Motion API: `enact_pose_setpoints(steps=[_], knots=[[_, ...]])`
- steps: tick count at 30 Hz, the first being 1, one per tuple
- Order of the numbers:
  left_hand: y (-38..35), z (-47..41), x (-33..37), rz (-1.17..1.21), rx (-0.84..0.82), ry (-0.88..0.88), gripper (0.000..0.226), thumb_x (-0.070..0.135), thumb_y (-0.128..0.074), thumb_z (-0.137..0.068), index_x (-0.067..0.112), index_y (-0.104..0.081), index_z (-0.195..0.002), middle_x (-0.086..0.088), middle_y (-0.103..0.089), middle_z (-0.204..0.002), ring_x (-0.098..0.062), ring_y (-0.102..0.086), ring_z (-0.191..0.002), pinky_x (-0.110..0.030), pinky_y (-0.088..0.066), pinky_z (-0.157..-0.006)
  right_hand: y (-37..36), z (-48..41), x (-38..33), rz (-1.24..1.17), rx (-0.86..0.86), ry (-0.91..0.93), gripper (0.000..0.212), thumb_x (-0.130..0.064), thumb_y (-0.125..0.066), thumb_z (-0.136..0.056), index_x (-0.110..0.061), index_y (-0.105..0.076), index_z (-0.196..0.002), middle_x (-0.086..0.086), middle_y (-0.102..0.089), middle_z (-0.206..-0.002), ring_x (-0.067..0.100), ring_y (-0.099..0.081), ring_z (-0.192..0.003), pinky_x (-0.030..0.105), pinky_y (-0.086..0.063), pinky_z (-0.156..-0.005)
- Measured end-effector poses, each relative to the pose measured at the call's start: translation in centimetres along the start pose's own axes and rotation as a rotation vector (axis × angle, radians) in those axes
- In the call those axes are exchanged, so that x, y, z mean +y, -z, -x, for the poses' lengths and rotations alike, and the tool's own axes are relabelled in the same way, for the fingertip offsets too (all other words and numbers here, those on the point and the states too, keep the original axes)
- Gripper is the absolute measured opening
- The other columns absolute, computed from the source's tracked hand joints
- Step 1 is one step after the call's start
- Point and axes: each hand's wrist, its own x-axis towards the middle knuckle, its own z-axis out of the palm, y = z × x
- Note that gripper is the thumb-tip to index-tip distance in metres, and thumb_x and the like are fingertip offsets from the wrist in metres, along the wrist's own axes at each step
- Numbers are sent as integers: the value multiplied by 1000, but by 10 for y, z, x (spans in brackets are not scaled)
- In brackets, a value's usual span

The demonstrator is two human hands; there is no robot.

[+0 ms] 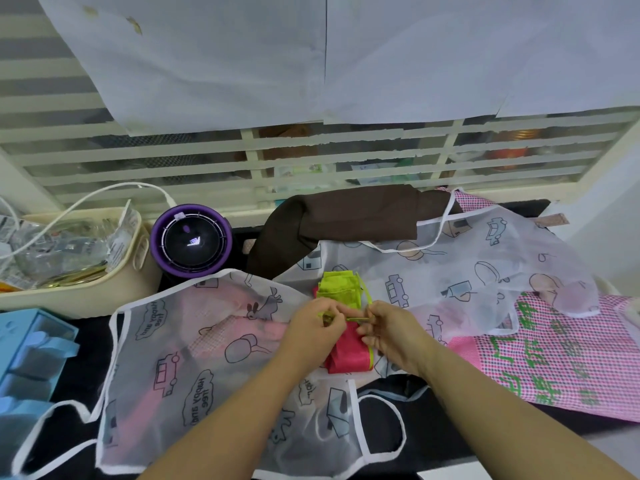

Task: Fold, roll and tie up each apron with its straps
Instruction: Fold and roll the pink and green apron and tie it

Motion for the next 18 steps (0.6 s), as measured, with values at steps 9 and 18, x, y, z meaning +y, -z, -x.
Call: enact_pose_setpoints(steps=[9,18], knots=[[-10,-6,-1,559,56,356,33,-4,-40,-95,8,-51,-67,2,-66,-56,-10,-66,-63,-16,-43,-48,15,-5,17,-596,133,-80,35,-7,-32,-100,1,-53,-72,14,-64,-58,18,-61,-41,20,-50,-39],[-11,-13,4,-31,-218,160,15,12,-55,-95,15,-66,-105,6,-65,-88,0,-57,-77,-13,-43,-72,16,5,11,-142,151,115,25,-8,-34,-99,-7,-50,-80,13,-63,-78,19,-67,-64,26,-55,-60]])
